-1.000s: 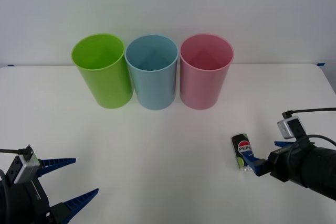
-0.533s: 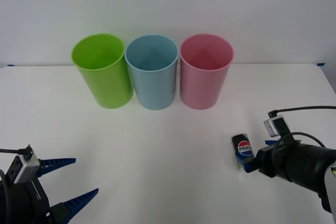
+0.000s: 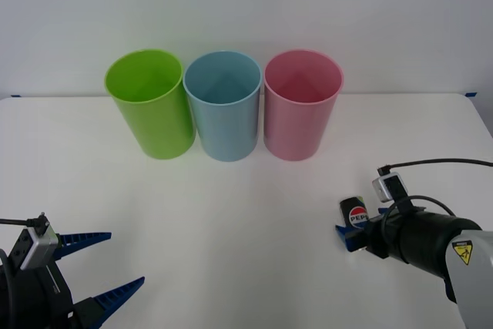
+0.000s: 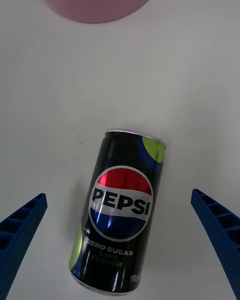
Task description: Put cans in the blue bin and PET bottles in the pink bin and trash in the green bin.
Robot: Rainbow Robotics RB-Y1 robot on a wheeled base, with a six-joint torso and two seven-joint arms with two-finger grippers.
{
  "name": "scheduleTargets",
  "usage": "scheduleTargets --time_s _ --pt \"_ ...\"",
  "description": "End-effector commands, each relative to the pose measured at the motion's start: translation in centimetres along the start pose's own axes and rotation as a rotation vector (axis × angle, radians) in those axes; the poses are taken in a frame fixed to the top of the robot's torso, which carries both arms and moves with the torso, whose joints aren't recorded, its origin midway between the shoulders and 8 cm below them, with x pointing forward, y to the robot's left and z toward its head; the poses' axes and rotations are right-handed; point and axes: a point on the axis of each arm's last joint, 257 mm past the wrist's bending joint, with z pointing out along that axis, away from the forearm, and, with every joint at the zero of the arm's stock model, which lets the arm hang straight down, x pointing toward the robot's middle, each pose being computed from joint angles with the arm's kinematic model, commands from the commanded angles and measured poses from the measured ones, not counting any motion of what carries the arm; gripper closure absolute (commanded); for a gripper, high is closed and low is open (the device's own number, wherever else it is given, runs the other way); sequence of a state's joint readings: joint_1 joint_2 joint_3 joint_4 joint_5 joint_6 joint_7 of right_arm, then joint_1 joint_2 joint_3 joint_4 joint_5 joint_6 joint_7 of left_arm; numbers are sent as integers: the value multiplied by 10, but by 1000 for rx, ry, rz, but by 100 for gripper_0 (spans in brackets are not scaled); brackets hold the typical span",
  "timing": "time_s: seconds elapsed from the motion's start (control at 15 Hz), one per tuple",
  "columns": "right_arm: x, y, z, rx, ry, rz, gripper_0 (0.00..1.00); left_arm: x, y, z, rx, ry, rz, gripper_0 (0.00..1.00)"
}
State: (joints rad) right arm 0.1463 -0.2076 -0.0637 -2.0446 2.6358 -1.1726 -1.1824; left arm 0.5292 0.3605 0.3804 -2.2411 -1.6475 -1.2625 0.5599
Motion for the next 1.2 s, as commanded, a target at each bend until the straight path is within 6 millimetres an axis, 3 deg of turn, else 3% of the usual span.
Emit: scheduleTargets --time_s 0.07,0.33,1.2 --pt "2 1 8 25 13 7 0 0 0 0 0 0 0 0" --pt "4 6 24 11 22 16 0 0 0 0 0 0 0 0" --pt "9 1 40 12 31 -8 0 0 0 0 0 0 0 0"
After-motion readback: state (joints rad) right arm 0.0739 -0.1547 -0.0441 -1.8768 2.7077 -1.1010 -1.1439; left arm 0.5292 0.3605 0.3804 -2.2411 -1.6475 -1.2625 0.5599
